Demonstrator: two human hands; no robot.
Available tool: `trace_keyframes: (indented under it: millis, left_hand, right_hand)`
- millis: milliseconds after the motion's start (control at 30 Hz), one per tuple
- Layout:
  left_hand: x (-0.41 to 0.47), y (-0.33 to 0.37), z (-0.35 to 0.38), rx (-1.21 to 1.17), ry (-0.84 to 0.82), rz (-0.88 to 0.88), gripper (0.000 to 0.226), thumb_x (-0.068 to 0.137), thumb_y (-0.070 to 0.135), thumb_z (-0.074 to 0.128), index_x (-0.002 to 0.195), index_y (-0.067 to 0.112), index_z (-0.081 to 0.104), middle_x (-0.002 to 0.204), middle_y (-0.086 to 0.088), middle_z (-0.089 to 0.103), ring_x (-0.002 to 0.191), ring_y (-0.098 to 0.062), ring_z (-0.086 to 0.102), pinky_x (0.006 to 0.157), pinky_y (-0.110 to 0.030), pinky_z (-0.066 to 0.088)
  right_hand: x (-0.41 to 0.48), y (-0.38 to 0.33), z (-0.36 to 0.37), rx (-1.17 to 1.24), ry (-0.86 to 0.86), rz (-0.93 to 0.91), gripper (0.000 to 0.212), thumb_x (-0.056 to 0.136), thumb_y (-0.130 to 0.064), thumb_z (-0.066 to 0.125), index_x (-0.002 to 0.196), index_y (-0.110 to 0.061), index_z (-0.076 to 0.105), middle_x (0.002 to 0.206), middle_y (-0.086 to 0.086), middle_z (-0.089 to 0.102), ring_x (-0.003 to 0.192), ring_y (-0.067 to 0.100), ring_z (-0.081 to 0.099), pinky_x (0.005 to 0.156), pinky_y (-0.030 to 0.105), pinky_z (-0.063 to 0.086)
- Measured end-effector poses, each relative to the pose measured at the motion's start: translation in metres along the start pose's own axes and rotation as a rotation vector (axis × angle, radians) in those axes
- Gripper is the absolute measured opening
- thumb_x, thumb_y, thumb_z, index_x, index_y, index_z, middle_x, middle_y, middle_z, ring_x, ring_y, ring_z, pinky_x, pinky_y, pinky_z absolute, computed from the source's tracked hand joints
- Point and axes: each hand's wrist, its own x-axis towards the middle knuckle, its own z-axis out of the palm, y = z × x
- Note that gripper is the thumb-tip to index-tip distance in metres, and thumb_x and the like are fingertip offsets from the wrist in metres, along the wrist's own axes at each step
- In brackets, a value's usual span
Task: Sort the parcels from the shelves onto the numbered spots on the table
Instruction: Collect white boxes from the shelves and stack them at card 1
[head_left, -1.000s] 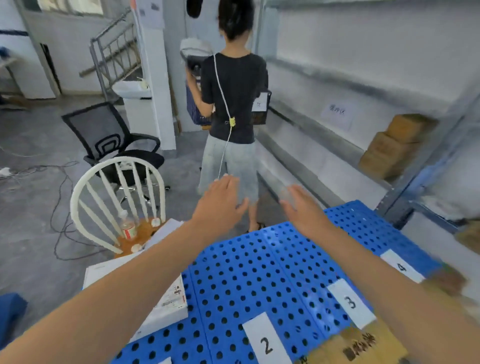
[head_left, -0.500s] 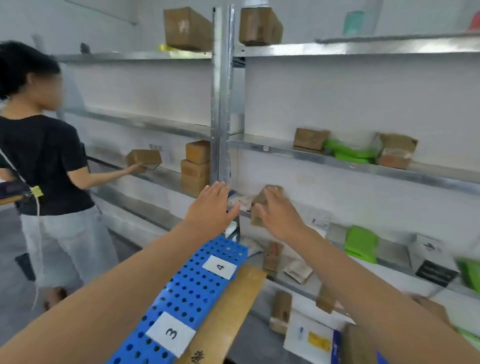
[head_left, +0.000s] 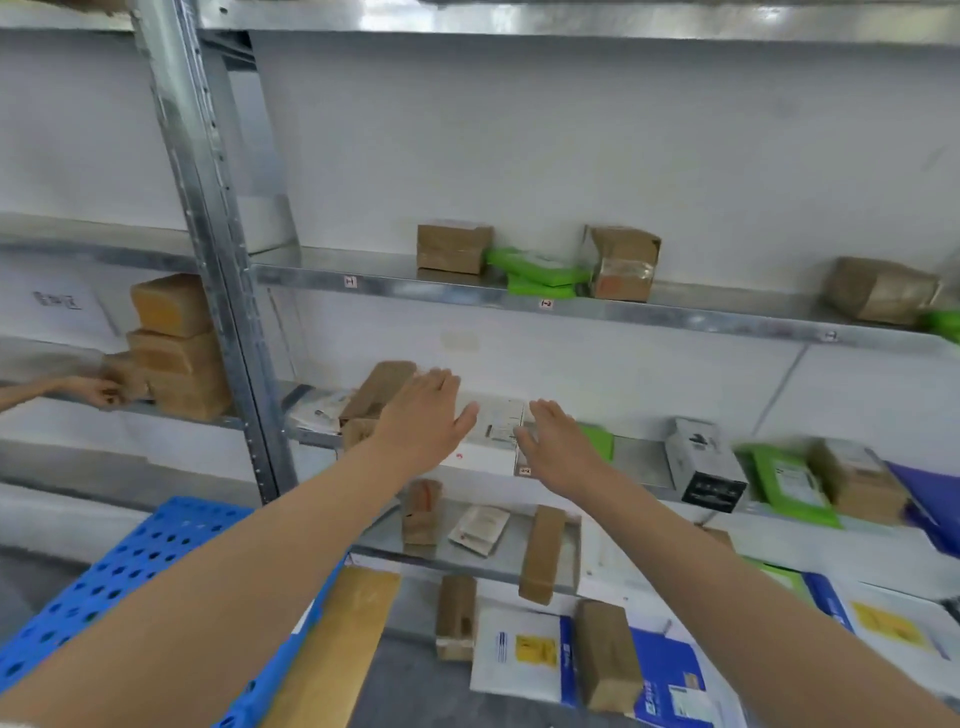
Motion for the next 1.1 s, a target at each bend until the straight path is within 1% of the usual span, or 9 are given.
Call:
trace_keyframes:
  millis: [133, 300, 567, 700, 800, 867, 967, 1033, 1100]
  left_hand:
    - [0.049, -0.03, 0.045, -0.04, -0.056, -0.017, 0.053, 0.1, 0.045, 0.03, 0.134, 0.008, 0.044, 0.142, -0.01, 0.045, 0.13, -0.028, 0.041, 0.11, -0.041, 0.031]
    - [0.11, -0.068, 0.088, -0.113, -0.145, 0.016, 0.055, 0.101, 0.043, 0.029, 0.142, 0.007, 0.036, 0.149, -0.009, 0.037, 0.138, -0.024, 0.032, 0.112, -0.034, 0.026]
    - [0.188, -0.114, 0.163, -0.119, -0.265, 0.001, 0.057, 0.102, 0.043, 0.028, 0.143, 0.005, 0.031, 0.155, -0.008, 0.026, 0.144, -0.021, 0.02, 0.116, -0.032, 0.017]
    - [0.214, -0.13, 0.209, -0.109, -0.347, -0.077, 0.052, 0.1, 0.043, 0.031, 0.134, 0.005, 0.04, 0.142, -0.009, 0.041, 0.134, -0.023, 0.035, 0.113, -0.034, 0.029]
    - [0.228, -0.134, 0.233, -0.113, -0.374, -0.161, 0.05, 0.1, 0.04, 0.034, 0.133, 0.004, 0.041, 0.137, -0.011, 0.045, 0.13, -0.025, 0.041, 0.109, -0.036, 0.035]
    - [0.235, -0.135, 0.248, -0.06, -0.429, -0.218, 0.052, 0.1, 0.036, 0.034, 0.139, 0.002, 0.034, 0.144, -0.016, 0.038, 0.136, -0.03, 0.033, 0.114, -0.04, 0.029]
    - [0.241, -0.137, 0.271, 0.018, -0.604, -0.317, 0.065, 0.101, 0.036, 0.031, 0.15, 0.0, 0.007, 0.157, -0.023, 0.004, 0.147, -0.036, 0.002, 0.12, -0.044, 0.004]
    - [0.242, -0.137, 0.285, 0.022, -0.681, -0.367, 0.073, 0.101, 0.041, 0.03, 0.15, -0.001, -0.003, 0.157, -0.025, -0.007, 0.146, -0.037, -0.005, 0.119, -0.044, 0.001]
    - [0.247, -0.138, 0.293, -0.017, -0.674, -0.43, 0.077, 0.101, 0.044, 0.032, 0.15, -0.002, -0.005, 0.157, -0.025, -0.007, 0.146, -0.038, -0.002, 0.119, -0.044, 0.004]
  right_hand:
    - [0.058, 0.013, 0.028, -0.004, -0.074, 0.019, 0.046, 0.1, -0.032, 0.039, 0.137, -0.004, 0.041, 0.138, 0.013, 0.043, 0.126, 0.033, 0.043, 0.105, 0.039, 0.035]
    - [0.13, 0.023, 0.066, 0.036, -0.148, 0.103, 0.051, 0.102, -0.031, 0.037, 0.144, -0.002, 0.032, 0.149, 0.015, 0.034, 0.137, 0.03, 0.033, 0.112, 0.035, 0.028]
    - [0.212, 0.057, 0.111, 0.098, -0.223, 0.226, 0.059, 0.102, -0.036, 0.034, 0.15, -0.004, 0.022, 0.155, 0.011, 0.025, 0.141, 0.026, 0.027, 0.116, 0.035, 0.023]
    - [0.243, 0.081, 0.128, 0.091, -0.263, 0.246, 0.059, 0.102, -0.033, 0.035, 0.15, -0.003, 0.02, 0.157, 0.011, 0.021, 0.145, 0.023, 0.021, 0.117, 0.032, 0.019]
    - [0.263, 0.1, 0.14, 0.116, -0.304, 0.265, 0.059, 0.102, -0.033, 0.035, 0.151, -0.003, 0.019, 0.158, 0.009, 0.018, 0.146, 0.023, 0.021, 0.117, 0.032, 0.019]
    - [0.273, 0.109, 0.149, 0.155, -0.337, 0.284, 0.06, 0.102, -0.034, 0.035, 0.152, -0.005, 0.018, 0.159, 0.007, 0.016, 0.145, 0.022, 0.022, 0.117, 0.032, 0.02]
    - [0.288, 0.118, 0.166, 0.261, -0.362, 0.335, 0.061, 0.102, -0.033, 0.036, 0.153, -0.007, 0.014, 0.161, 0.005, 0.011, 0.146, 0.022, 0.021, 0.116, 0.032, 0.021]
    - [0.297, 0.124, 0.179, 0.335, -0.387, 0.371, 0.063, 0.102, -0.03, 0.037, 0.153, -0.007, 0.008, 0.162, 0.005, 0.003, 0.147, 0.022, 0.016, 0.116, 0.031, 0.018]
    - [0.303, 0.128, 0.191, 0.366, -0.403, 0.38, 0.066, 0.101, -0.027, 0.039, 0.153, -0.006, 0.005, 0.161, 0.006, -0.002, 0.147, 0.024, 0.017, 0.118, 0.03, 0.02]
